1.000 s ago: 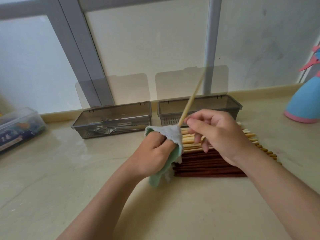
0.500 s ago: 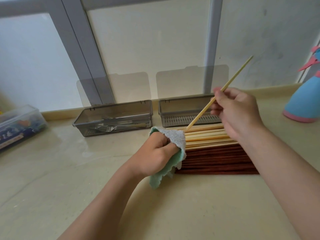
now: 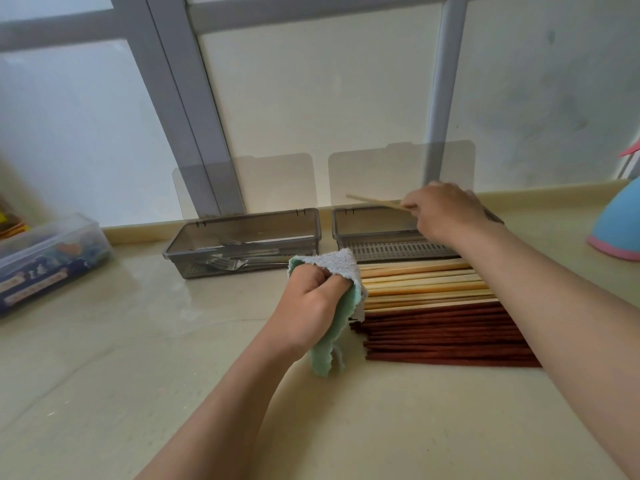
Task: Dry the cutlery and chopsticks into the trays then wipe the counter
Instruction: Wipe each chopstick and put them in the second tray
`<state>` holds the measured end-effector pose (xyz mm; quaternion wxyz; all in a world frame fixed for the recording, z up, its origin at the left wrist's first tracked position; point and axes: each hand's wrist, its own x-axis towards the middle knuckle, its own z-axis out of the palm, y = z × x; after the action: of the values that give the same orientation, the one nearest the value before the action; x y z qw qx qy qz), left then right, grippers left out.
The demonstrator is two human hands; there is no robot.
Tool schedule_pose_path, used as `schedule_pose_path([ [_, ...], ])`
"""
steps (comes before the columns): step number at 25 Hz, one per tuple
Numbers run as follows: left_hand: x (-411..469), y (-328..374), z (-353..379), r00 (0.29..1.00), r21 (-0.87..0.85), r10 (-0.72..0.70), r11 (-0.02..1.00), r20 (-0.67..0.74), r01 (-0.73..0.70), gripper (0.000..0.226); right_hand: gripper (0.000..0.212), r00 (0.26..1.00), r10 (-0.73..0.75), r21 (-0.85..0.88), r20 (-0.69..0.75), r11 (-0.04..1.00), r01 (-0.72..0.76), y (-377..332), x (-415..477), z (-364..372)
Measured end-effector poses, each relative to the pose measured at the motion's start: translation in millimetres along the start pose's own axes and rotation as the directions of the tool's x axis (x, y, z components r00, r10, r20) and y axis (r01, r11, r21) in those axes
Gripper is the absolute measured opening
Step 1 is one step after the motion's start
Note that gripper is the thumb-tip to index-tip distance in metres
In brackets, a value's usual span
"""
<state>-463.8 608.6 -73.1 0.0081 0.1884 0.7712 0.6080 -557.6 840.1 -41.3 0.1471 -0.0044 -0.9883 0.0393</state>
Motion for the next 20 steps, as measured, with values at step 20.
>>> schedule_pose_path([
  [20, 9, -6, -5, 0.971, -0.301, -0.152, 0.949, -0.186, 0.091, 0.049, 0.004, 0.971, -0.063, 0.137, 0.230, 0.990, 0.032, -2, -93, 3],
])
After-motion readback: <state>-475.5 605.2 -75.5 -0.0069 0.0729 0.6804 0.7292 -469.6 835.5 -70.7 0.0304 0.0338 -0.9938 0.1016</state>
